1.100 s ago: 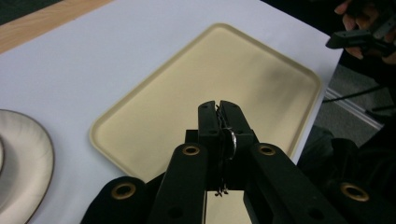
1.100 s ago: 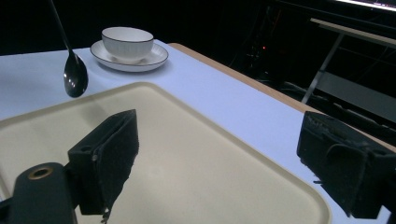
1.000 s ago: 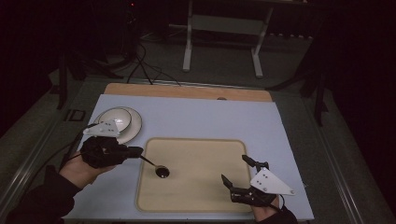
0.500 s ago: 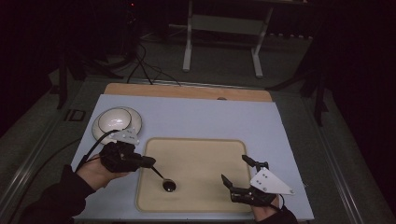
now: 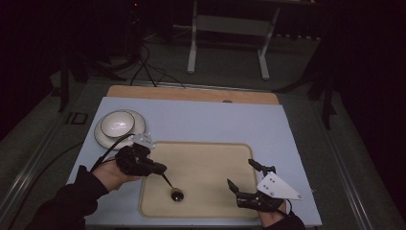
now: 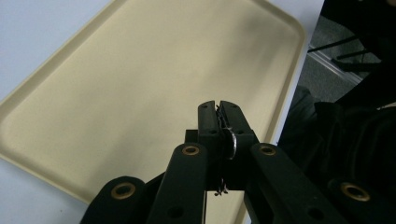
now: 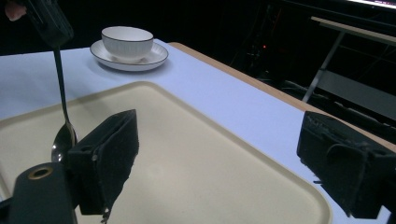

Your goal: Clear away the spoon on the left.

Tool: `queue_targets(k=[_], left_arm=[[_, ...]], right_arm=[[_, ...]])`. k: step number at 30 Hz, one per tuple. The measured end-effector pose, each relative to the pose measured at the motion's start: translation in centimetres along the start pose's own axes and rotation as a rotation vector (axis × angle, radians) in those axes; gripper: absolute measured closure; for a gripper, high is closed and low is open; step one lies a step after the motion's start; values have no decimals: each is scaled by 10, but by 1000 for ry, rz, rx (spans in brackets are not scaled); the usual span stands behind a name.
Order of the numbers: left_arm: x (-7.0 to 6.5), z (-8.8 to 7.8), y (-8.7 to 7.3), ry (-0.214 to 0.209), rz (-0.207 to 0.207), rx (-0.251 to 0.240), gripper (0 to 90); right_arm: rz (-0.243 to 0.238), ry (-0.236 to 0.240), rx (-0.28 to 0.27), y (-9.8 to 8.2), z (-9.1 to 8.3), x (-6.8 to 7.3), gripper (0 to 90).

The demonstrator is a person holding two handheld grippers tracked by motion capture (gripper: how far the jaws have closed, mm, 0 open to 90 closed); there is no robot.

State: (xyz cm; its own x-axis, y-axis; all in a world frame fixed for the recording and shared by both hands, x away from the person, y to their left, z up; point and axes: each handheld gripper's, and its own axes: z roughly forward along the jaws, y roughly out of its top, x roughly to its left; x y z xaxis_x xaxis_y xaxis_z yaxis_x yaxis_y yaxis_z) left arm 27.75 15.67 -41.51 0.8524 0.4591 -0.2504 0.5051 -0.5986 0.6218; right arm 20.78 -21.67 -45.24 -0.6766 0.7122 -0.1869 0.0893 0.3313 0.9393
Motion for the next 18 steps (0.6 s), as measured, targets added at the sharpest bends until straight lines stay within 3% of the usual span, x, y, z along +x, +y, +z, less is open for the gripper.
queue_targets(k=[9,16,18], left_arm=[[13,12,3,-29,-24,-2,878],[27,22,5,-25,-38,-69,845],[33,26,5,-38,-59,-85,845]], right_arm=[[2,1,2,0,0,0,130],[4,3,2,0,0,-1,130],[5,5,1,0,0,-1,130]])
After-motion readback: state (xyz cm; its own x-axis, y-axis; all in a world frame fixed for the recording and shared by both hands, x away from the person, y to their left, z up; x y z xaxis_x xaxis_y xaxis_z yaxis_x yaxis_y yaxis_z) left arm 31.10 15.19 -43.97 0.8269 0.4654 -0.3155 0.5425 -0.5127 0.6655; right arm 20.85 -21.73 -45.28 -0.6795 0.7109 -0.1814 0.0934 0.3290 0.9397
